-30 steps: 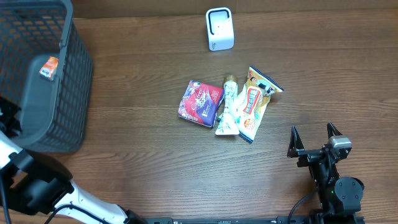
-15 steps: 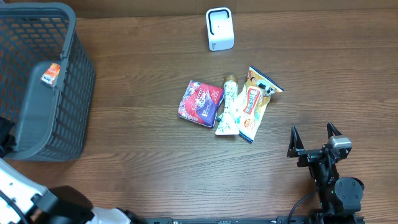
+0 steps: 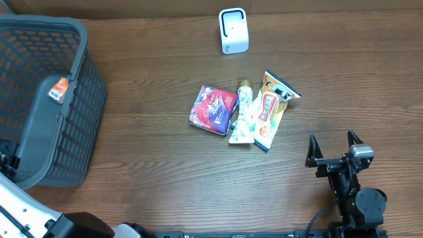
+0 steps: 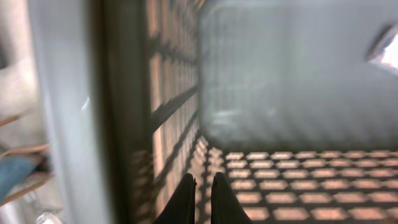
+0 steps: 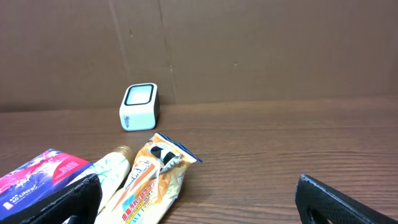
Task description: Scan the item barcode
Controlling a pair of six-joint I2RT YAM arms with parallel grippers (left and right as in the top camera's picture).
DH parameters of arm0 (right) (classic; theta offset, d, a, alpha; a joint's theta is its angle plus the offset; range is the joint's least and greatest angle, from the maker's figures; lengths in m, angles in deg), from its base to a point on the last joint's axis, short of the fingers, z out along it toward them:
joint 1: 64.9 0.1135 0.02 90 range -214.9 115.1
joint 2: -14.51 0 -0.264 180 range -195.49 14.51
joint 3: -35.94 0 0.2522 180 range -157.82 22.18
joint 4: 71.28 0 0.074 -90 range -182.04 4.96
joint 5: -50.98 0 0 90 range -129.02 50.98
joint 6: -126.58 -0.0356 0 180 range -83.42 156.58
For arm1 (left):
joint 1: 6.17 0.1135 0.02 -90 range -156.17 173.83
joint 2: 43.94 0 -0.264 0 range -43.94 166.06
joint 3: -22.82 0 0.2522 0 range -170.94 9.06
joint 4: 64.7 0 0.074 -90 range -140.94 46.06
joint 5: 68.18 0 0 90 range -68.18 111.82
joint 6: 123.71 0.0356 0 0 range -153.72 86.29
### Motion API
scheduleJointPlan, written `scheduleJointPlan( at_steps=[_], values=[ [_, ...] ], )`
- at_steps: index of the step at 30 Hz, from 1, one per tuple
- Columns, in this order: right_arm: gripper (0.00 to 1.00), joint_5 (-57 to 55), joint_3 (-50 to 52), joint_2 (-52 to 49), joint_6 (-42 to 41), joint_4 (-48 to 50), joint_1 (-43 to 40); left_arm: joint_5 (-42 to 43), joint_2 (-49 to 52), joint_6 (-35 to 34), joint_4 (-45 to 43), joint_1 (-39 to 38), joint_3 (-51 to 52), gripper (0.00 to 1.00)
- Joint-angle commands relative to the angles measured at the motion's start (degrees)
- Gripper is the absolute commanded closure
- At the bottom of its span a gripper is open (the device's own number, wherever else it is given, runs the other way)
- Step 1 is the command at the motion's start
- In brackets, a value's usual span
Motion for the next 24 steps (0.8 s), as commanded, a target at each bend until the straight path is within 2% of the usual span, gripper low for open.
scheduleJointPlan(
  at_steps=[1, 5, 9, 11, 15, 20, 24],
  values=[
    [0.0, -0.3, 0.6, 0.4, 0.2, 0.5, 0.2, 4.5, -1.4, -2.9, -4.6, 0.5, 0.4, 0.96],
    [0.0, -0.3, 0.6, 0.4, 0.2, 0.5, 0.2, 6.2, -1.4, -2.9, -8.0, 0.5, 0.4, 0.96],
    [0.0, -0.3, 0.6, 0.4, 0.2, 0.5, 0.2, -5.6, -1.4, -7.9, -2.9, 1.1, 0.9, 0.96],
    [0.0, -0.3, 0.6, 0.4, 0.2, 0.5, 0.2, -7.3, -1.4, -8.6, -1.4, 1.4, 1.2, 0.96],
    [0.0, -0.3, 0.6, 0.4, 0.2, 0.5, 0.2, -1.1, -1.4, -7.2, 1.0, 1.3, 1.3, 0.96],
    [0.0, -0.3, 0.6, 0.4, 0.2, 0.5, 0.2, 12.9, -1.4, 0.9, 2.8, 1.3, 1.3, 0.96],
    [0.0, -0.3, 0.6, 0.4, 0.2, 0.5, 0.2, 17.0, -1.4, 4.7, 4.0, 1.3, 1.3, 0.96]
  ],
)
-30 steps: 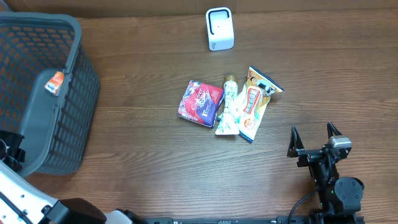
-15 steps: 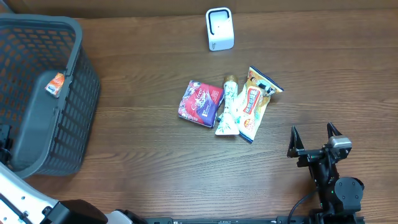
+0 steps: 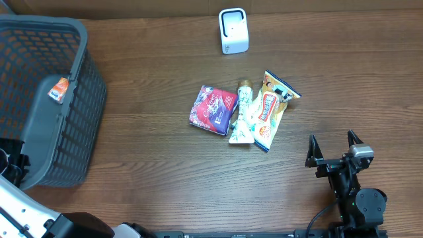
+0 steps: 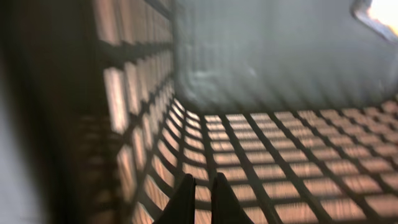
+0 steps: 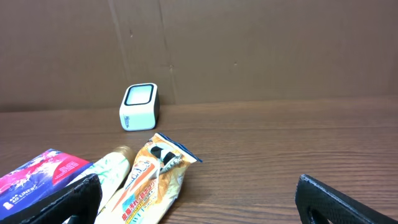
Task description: Scan the item barcode
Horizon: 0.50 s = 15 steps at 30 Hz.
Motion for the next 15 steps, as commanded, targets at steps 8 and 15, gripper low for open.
scheduleJointPlan(
  at_steps=[8, 15],
  values=[
    [0.0, -0.3, 0.6, 0.4, 0.2, 0.5, 0.2, 13.5, -1.4, 11.0, 4.8, 0.2, 0.3, 0.96],
    [0.0, -0.3, 0.6, 0.4, 0.2, 0.5, 0.2, 15.2, -1.4, 12.3, 6.7, 0.2, 0.3, 0.96]
  ],
)
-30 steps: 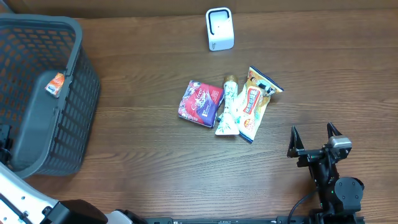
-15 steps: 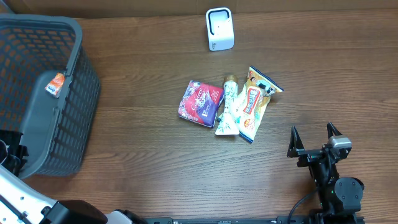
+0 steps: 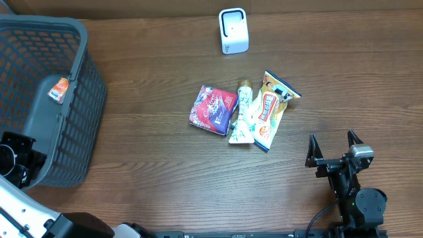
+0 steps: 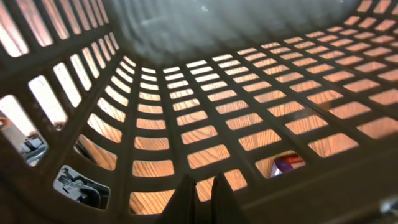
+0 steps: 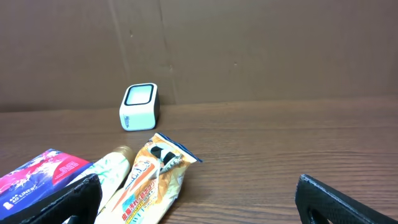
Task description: Scan the item barcode
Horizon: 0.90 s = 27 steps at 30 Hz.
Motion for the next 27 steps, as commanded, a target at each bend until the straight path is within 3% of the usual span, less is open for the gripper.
scheduleJointPlan(
  at_steps=[1, 9, 27],
  values=[
    [0.0, -0.3, 0.6, 0.4, 0.2, 0.5, 0.2, 2.7, -1.4, 2.2, 1.6, 0.2, 0.3, 0.96],
    [0.0, -0.3, 0.6, 0.4, 0.2, 0.5, 0.2, 13.2, -1.4, 5.2, 1.6, 0.2, 0.3, 0.96],
    [0.0, -0.3, 0.6, 0.4, 0.2, 0.5, 0.2, 19.7, -4.2, 8.2, 1.6, 0.1, 0.4, 0.96]
  ],
)
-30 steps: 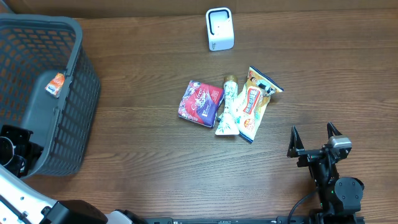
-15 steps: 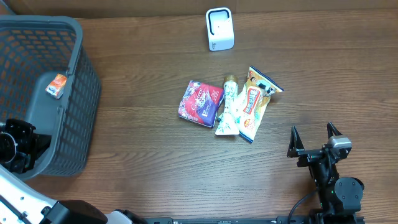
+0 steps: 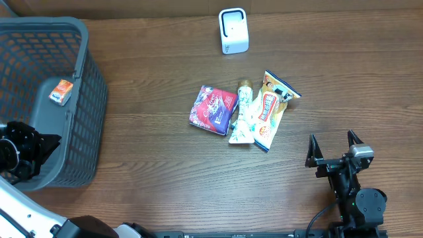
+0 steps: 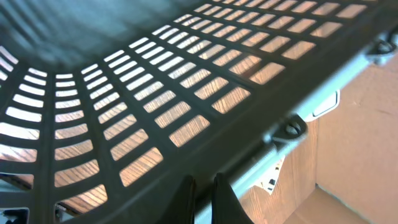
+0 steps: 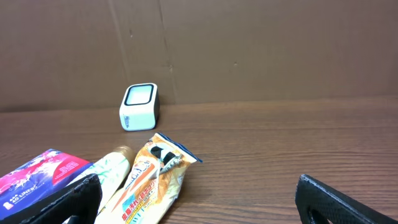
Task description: Scan the item barcode
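The white barcode scanner (image 3: 233, 30) stands at the back of the table, also in the right wrist view (image 5: 139, 107). Three items lie mid-table: a red and blue pouch (image 3: 213, 109), a pale tube (image 3: 242, 122) and an orange snack packet (image 3: 271, 109). My right gripper (image 3: 335, 155) rests near the front right, open and empty, its fingers (image 5: 329, 199) wide apart, with the packet (image 5: 152, 183) ahead of it. My left gripper (image 3: 36, 149) is at the grey basket's front wall, fingers (image 4: 186, 199) together with nothing between them.
The grey mesh basket (image 3: 86, 142) fills the left side and holds a small orange and white box (image 3: 61, 91). Its slotted wall and rim (image 4: 292, 127) fill the left wrist view. A cardboard wall (image 5: 249, 50) backs the table.
My left gripper has moved right, from the basket's lower left corner to its front wall. Its camera now faces the basket's wall and rim. The right arm and items are unchanged.
My left gripper was low at the table's left edge beside the basket, its camera facing the mesh. It then showed further right at each moment, along the basket's front. The right gripper stayed open and still, and the three items lay untouched.
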Controlling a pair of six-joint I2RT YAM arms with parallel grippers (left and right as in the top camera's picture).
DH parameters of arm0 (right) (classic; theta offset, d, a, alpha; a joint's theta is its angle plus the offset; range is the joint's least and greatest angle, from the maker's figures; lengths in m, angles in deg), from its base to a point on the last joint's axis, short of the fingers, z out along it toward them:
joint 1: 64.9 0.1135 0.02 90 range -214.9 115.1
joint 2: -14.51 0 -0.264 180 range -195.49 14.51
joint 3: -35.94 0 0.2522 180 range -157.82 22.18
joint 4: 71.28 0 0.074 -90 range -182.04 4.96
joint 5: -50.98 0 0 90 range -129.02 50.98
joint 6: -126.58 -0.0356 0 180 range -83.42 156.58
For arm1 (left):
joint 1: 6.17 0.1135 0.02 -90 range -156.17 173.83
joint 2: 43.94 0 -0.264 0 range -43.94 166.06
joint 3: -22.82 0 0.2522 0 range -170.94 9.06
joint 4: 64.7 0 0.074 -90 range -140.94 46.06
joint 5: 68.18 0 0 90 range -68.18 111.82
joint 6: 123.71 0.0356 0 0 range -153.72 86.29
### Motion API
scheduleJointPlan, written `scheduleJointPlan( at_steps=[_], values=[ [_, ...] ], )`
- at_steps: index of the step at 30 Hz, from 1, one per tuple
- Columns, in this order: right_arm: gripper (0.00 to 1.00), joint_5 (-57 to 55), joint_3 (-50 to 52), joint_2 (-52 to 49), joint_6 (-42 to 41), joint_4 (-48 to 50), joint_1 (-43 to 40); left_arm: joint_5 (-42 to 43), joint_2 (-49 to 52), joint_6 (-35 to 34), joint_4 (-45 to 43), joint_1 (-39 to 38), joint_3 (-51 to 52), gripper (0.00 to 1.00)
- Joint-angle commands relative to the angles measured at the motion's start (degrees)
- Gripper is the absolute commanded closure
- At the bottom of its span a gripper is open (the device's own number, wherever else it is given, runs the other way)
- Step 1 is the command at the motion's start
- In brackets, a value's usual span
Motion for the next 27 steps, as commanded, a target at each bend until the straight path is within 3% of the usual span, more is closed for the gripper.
scheduleJointPlan(
  at_steps=[1, 16, 17, 18, 20, 21, 22, 27],
  values=[
    [0.0, -0.3, 0.6, 0.4, 0.2, 0.5, 0.2, 2.0, -2.3, 1.7, 0.3, 0.1, 0.4, 0.96],
    [0.0, -0.3, 0.6, 0.4, 0.2, 0.5, 0.2, 2.5, -2.6, -7.3, -31.4, -1.1, -3.0, 0.91],
    [0.0, -0.3, 0.6, 0.4, 0.2, 0.5, 0.2, 1.7, -2.6, -7.3, -33.0, -2.0, -3.5, 0.85],
    [0.0, -0.3, 0.6, 0.4, 0.2, 0.5, 0.2, -0.7, -2.6, -6.7, -37.8, -4.3, -3.8, 0.62],
    [0.0, -0.3, 0.6, 0.4, 0.2, 0.5, 0.2, -4.8, -2.3, -4.7, -42.1, -7.1, -3.7, 0.35],
    [0.0, -0.3, 0.6, 0.4, 0.2, 0.5, 0.2, -7.9, -2.1, -3.4, -44.2, -8.9, -3.7, 0.12],
    [0.0, -0.3, 0.6, 0.4, 0.2, 0.5, 0.2, -10.9, -1.6, -1.9, -45.7, -10.5, -3.7, 0.0],
    [0.0, -0.3, 0.6, 0.4, 0.2, 0.5, 0.2, -23.6, 2.0, 3.5, -47.5, -17.4, -3.7, 0.0]
  ],
)
